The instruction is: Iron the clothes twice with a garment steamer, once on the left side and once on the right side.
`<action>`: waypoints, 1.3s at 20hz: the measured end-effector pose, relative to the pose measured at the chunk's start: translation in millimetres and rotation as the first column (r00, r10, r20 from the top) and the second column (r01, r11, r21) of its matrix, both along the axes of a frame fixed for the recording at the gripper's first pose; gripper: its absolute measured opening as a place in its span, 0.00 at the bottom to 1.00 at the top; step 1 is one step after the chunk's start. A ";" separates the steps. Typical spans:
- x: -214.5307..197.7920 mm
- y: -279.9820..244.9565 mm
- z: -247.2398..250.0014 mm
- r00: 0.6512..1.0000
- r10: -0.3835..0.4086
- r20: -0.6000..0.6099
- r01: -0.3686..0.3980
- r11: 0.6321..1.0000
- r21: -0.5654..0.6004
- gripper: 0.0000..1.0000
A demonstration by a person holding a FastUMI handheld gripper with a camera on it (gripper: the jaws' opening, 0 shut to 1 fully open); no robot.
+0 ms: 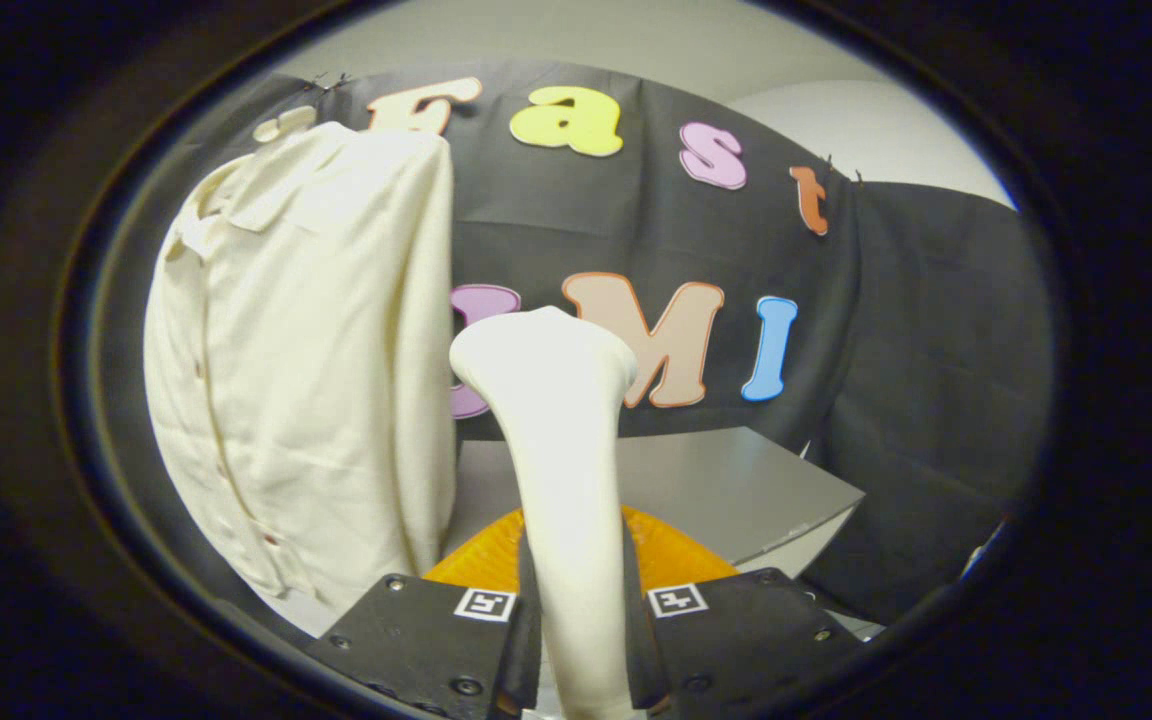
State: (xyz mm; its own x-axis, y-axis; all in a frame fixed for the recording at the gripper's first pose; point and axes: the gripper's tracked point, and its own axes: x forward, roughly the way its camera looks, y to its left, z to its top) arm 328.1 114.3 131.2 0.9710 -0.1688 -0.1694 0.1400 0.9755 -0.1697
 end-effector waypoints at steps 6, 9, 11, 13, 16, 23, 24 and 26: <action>-97.0 121.2 20.4 0.995 0.067 0.075 -0.069 0.997 0.033 0.34; -121.2 178.8 7.6 0.990 0.120 0.075 -0.126 0.989 0.082 0.34; -130.5 208.6 -0.6 0.987 0.144 0.075 -0.152 0.982 0.114 0.34; -131.3 234.9 -9.8 0.983 0.169 0.069 -0.177 0.975 0.138 0.34; -122.7 260.7 -18.6 0.980 0.186 0.066 -0.193 0.972 0.133 0.34; -69.1 302.6 -43.5 0.977 0.208 0.045 -0.212 0.969 0.126 0.33; -62.4 306.5 -42.9 0.976 0.213 0.050 -0.217 0.968 0.123 0.33; -51.7 312.2 -39.9 0.972 0.222 0.073 -0.230 0.966 0.122 0.33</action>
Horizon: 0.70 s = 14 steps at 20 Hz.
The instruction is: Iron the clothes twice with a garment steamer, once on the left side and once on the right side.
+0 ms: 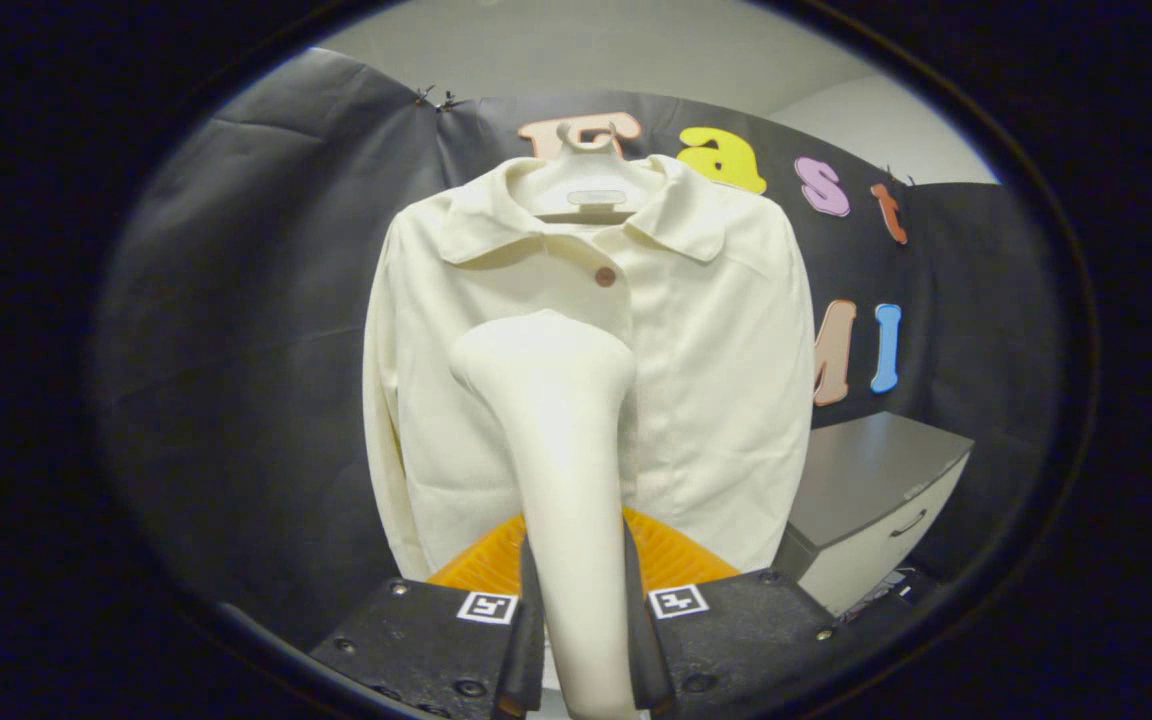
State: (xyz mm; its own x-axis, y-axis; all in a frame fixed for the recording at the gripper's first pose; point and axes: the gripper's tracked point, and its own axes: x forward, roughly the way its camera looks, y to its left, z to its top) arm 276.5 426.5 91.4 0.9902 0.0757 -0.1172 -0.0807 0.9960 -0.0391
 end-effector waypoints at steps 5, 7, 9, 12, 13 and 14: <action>15.4 4.1 -3.1 1.000 -0.013 0.013 0.013 1.000 -0.002 0.34; 16.8 5.6 -8.6 1.000 -0.014 0.017 0.014 1.000 0.008 0.34; 16.3 5.8 -19.2 1.000 -0.016 0.016 0.016 1.000 0.009 0.34; 8.9 7.8 -52.3 1.000 -0.016 -0.023 0.016 1.000 -0.007 0.34; 6.8 6.8 -61.6 0.999 -0.020 -0.028 0.020 1.000 -0.007 0.34; 4.8 4.6 -71.9 0.999 -0.026 -0.038 0.026 1.000 -0.007 0.34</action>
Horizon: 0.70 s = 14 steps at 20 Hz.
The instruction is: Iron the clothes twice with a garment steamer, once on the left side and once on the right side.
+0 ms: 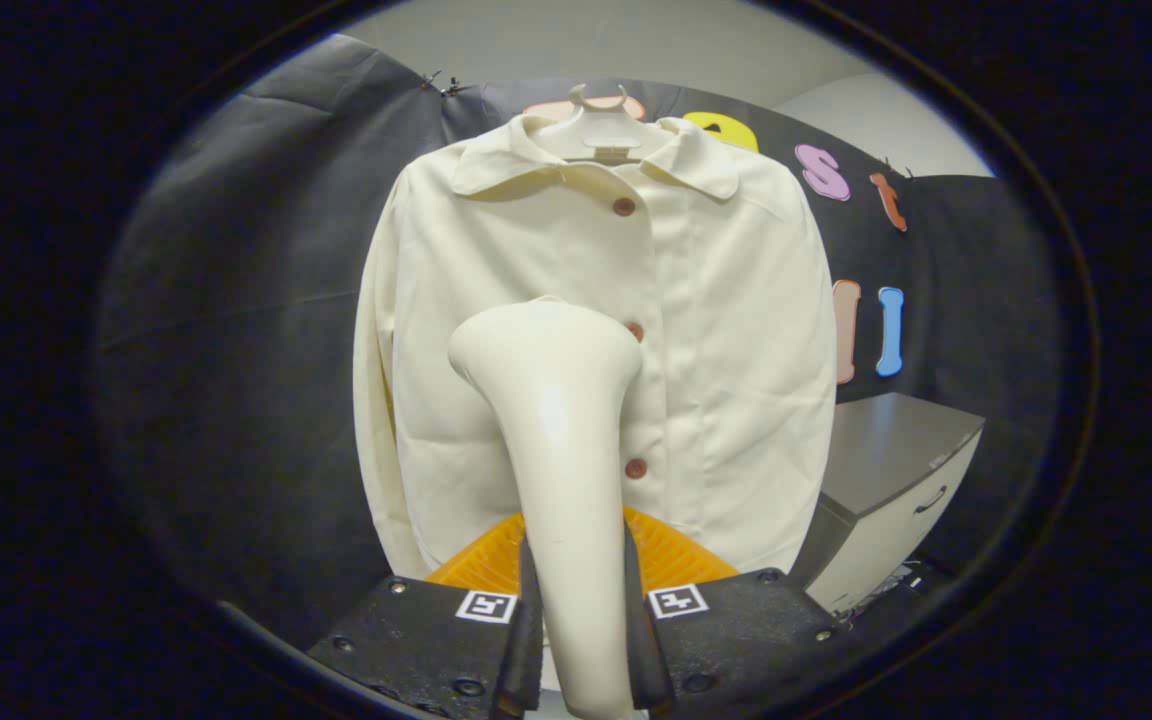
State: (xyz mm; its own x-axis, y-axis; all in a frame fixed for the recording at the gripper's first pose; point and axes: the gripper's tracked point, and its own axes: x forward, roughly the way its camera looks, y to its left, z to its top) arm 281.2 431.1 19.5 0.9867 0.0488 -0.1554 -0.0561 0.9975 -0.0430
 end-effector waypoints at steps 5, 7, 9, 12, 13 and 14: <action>-7.0 -2.2 -51.5 0.998 -0.018 -0.063 0.017 1.000 -0.018 0.34; -11.6 -4.7 -71.0 0.997 -0.021 -0.081 0.019 0.999 -0.030 0.34; -14.6 -7.8 -90.2 0.994 -0.032 -0.103 0.028 0.999 -0.033 0.34; -20.0 -14.2 -121.6 0.990 -0.038 -0.137 0.033 0.999 -0.037 0.34; -20.8 -16.8 -133.9 0.988 -0.043 -0.151 0.038 0.999 -0.036 0.34; -22.2 -18.3 -142.2 0.986 -0.046 -0.161 0.041 0.998 -0.037 0.34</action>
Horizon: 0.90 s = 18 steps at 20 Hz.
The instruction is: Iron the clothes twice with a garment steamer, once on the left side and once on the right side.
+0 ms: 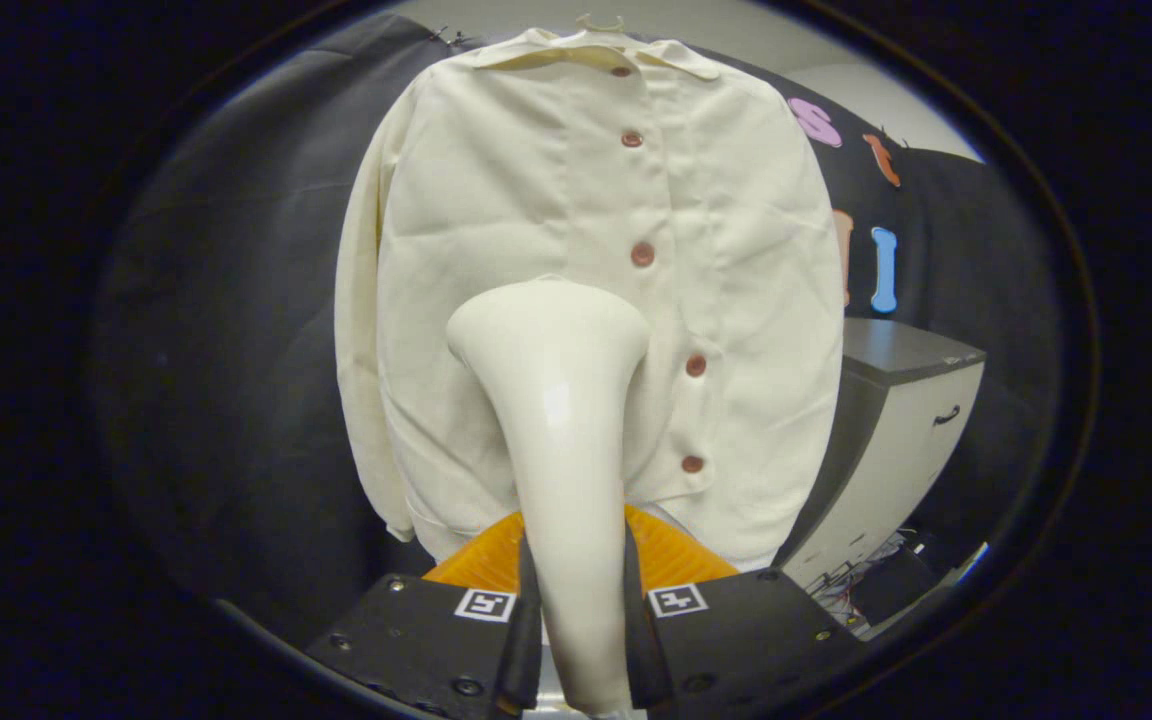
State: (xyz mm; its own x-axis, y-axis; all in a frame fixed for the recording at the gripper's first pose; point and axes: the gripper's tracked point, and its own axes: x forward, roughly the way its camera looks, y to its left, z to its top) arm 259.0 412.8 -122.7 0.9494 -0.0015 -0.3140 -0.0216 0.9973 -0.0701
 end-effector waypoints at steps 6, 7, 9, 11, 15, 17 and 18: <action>-11.4 -9.2 -49.3 0.997 -0.003 -0.074 0.002 1.000 -0.016 0.34; -14.6 -10.9 -56.3 0.996 -0.004 -0.090 0.002 1.000 -0.023 0.34; -17.8 -13.4 -67.8 0.993 -0.007 -0.114 0.005 1.000 -0.024 0.34; -20.3 -15.0 -77.2 0.992 -0.011 -0.127 0.009 1.000 -0.015 0.34; -31.2 -20.4 -91.0 0.986 -0.003 -0.169 -0.001 1.000 -0.027 0.34; -40.2 -21.3 -95.1 0.981 0.008 -0.195 -0.016 0.999 -0.039 0.34; -46.3 -22.1 -95.5 0.979 0.013 -0.201 -0.022 0.999 -0.042 0.34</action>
